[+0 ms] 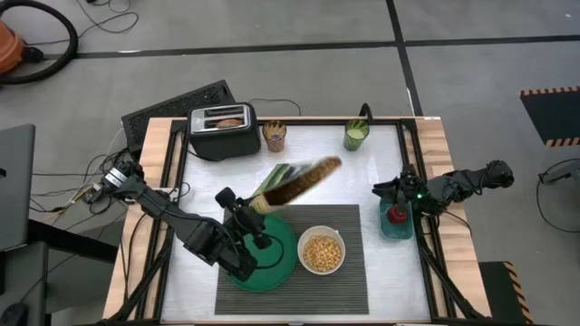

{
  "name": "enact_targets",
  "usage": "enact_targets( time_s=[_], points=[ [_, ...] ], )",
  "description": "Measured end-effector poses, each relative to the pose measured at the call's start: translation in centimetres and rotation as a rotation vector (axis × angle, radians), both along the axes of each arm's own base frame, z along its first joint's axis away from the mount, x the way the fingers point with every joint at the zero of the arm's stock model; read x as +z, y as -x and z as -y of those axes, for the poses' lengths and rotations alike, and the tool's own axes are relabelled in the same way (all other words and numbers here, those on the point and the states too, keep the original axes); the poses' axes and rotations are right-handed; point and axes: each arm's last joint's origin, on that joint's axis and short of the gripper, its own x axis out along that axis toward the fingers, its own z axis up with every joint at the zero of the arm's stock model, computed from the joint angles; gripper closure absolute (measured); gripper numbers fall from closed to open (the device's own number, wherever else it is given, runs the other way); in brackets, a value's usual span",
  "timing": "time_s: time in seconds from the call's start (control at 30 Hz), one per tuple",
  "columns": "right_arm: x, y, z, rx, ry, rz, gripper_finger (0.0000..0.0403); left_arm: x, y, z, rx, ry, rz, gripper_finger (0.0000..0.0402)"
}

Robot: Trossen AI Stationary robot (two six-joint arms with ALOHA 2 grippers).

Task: Arrange a breakfast setting
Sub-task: Pour the cereal into the bowl

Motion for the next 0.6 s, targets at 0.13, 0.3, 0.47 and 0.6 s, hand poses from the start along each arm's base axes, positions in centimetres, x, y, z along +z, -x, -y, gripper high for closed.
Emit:
enact_targets(
  time_s=[0.13,0.3,0.47,0.6],
  points=[
    [0.0,0.0,0.0,0.001,0.008,-0.004,0.0214,0.4,-0.5,-0.3,0.071,0.009,0.154,0.0242],
    [-0.3,0.1,0.0,0.000,0.018,-0.030,0.0214,0.9,-1.5,-1.6,0.191,-0.007,0.354,0.0242],
    [-0.3,0.1,0.0,0.001,0.018,-0.030,0.0214,0.9,-3.0,-3.3,0.306,-0.020,0.515,0.0242],
    [-0.3,0.1,0.0,0.000,0.018,-0.030,0.0214,-0.2,-4.8,-4.5,0.367,-0.009,0.566,0.0242]
  ],
)
